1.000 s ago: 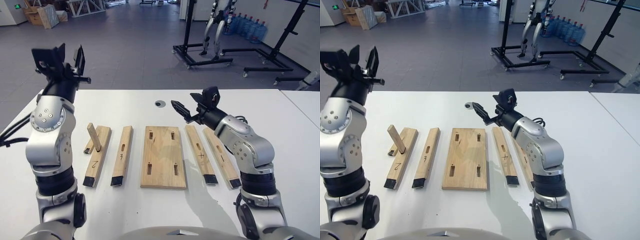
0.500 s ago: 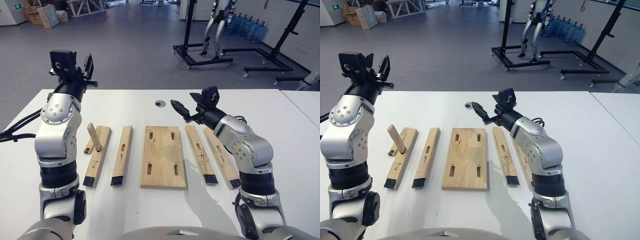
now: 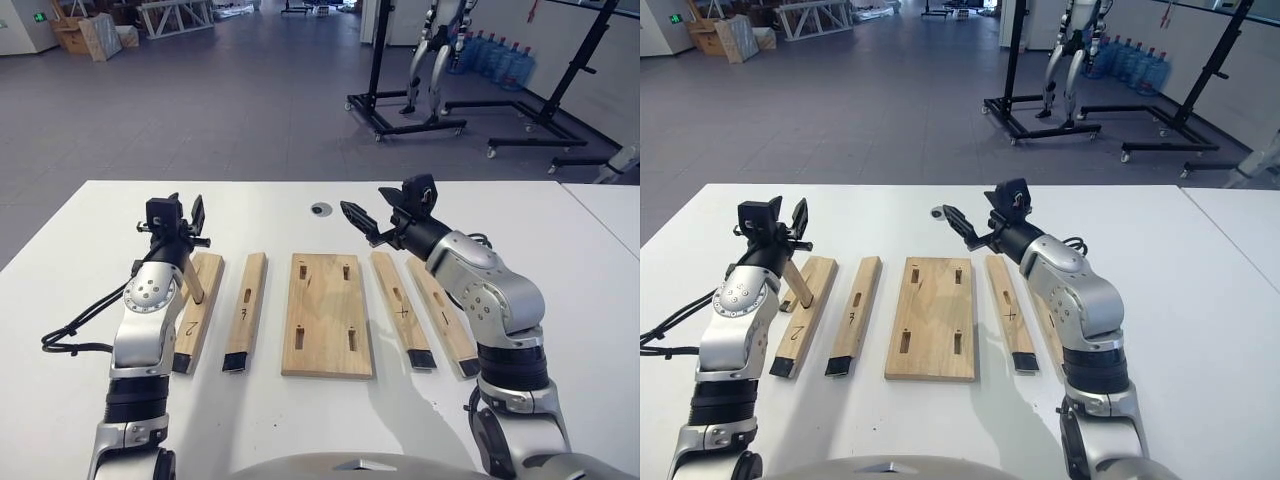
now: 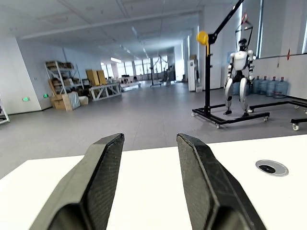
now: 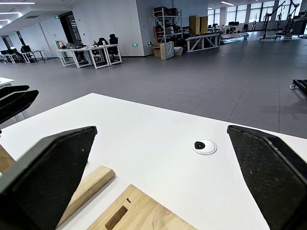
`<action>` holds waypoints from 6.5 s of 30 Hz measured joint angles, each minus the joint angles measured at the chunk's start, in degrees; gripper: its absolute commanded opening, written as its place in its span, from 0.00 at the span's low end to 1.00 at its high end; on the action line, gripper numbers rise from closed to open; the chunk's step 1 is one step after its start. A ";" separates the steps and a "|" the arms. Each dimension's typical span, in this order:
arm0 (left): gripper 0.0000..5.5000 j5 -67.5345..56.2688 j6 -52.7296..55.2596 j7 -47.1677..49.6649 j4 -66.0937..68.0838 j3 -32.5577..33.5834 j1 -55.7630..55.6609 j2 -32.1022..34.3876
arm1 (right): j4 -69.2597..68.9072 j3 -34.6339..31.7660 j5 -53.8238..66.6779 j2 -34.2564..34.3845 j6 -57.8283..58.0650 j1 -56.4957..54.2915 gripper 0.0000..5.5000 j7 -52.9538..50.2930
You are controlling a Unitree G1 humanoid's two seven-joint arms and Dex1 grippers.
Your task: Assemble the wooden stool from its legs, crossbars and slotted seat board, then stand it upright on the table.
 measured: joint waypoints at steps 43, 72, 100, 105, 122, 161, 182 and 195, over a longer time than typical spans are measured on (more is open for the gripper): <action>0.57 -46.79 82.13 -21.41 -9.54 19.16 -33.30 41.49 | -8.47 -6.52 0.29 -1.33 1.33 6.46 0.91 -3.42; 0.74 -53.15 81.87 14.33 -29.33 14.19 6.49 23.48 | -8.34 -6.50 0.26 -0.47 1.14 7.30 0.91 -4.15; 0.42 -24.64 64.44 6.77 -25.65 0.90 15.18 10.77 | -4.84 -5.01 0.16 -1.73 1.12 4.09 0.91 -2.02; 0.37 -22.99 64.44 5.61 -25.91 0.94 15.30 10.12 | -4.79 -5.01 0.17 -1.71 1.12 4.08 0.91 -2.09; 0.37 -27.59 61.29 -4.36 -24.88 7.67 -10.42 6.14 | 2.23 -7.18 2.02 -1.87 0.12 -2.14 0.91 -1.26; 0.37 -107.27 52.31 5.96 -10.60 -2.66 -4.96 10.22 | 21.71 -11.32 76.55 4.53 18.18 -12.27 0.91 -18.12; 0.37 -107.27 47.83 4.13 -12.38 -7.05 -3.41 13.25 | 18.28 -7.06 78.81 4.44 14.55 -9.83 0.87 -20.12; 0.37 -107.24 46.97 3.03 -12.75 -7.33 -3.32 13.26 | 18.14 -6.30 78.84 4.40 13.37 -8.79 0.51 -20.33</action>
